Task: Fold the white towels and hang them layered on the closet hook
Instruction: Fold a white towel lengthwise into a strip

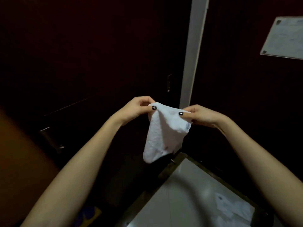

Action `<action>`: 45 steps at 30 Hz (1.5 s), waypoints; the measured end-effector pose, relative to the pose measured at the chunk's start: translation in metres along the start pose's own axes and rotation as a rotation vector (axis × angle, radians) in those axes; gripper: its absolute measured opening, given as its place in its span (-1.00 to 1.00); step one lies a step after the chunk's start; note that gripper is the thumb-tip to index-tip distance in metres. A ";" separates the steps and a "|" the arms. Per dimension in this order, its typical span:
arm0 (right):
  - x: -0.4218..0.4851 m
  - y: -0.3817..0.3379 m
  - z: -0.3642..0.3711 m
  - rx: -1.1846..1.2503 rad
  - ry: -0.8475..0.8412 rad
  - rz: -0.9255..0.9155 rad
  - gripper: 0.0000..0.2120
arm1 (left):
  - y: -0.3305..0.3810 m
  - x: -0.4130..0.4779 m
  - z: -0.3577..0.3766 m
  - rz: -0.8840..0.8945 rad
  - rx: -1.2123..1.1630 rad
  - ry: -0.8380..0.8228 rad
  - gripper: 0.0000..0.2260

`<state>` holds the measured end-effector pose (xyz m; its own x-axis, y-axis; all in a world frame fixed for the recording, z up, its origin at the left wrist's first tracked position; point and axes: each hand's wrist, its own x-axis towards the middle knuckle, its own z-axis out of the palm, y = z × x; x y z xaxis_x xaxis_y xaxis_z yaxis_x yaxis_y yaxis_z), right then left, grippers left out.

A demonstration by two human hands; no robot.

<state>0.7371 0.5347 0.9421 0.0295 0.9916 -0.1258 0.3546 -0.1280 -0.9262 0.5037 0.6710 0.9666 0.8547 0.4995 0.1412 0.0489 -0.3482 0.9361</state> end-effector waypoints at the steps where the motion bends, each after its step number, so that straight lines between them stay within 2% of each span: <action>1: 0.003 -0.008 0.021 -0.031 -0.048 -0.017 -0.61 | 0.000 -0.018 -0.011 -0.003 0.025 0.026 -0.94; 4: 0.012 -0.037 0.084 -0.120 -0.104 -0.068 -0.72 | 0.002 -0.075 -0.045 -0.014 0.075 0.070 -0.93; 9: 0.025 -0.080 0.183 -0.150 0.067 -0.229 -0.73 | -0.001 -0.165 -0.099 -0.030 0.057 0.096 -0.92; 14: 0.034 -0.101 0.287 -0.060 -0.072 -0.236 -0.77 | -0.012 -0.253 -0.141 -0.030 0.047 0.209 -0.94; 18: 0.041 -0.111 0.365 -0.065 -0.172 -0.292 -0.77 | -0.025 -0.311 -0.168 -0.008 0.067 0.352 -0.84; 21: 0.044 -0.120 0.412 -0.041 -0.169 -0.354 -0.75 | -0.024 -0.348 -0.181 0.034 0.124 0.400 -0.81; 23: 0.045 -0.124 0.439 -0.076 -0.094 -0.378 -0.82 | -0.024 -0.372 -0.190 0.032 0.156 0.430 -0.85; 28: 0.043 -0.134 0.497 -0.157 0.098 -0.534 -0.81 | -0.029 -0.417 -0.217 0.018 0.243 0.641 -0.86; 30: 0.043 -0.138 0.514 -0.141 0.098 -0.571 -0.79 | -0.033 -0.431 -0.223 0.012 0.216 0.768 -0.83; 33: 0.047 -0.146 0.533 -0.083 0.019 -0.517 -0.81 | -0.039 -0.447 -0.228 -0.010 0.210 0.870 -0.82; 38: 0.049 -0.156 0.548 0.136 0.011 -0.470 -0.86 | -0.039 -0.470 -0.232 0.035 0.089 0.900 -0.84; 42: 0.055 -0.162 0.556 0.076 -0.034 -0.430 -0.81 | -0.035 -0.481 -0.230 0.049 0.039 0.898 -0.85; 45: 0.054 -0.164 0.566 0.105 0.009 -0.448 -0.82 | -0.033 -0.490 -0.228 0.066 0.037 0.902 -0.87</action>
<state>0.1519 0.5999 0.8857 -0.0967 0.9497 0.2980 0.2380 0.3128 -0.9195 -0.0347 0.6183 0.9398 0.1271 0.9044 0.4073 0.0442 -0.4154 0.9086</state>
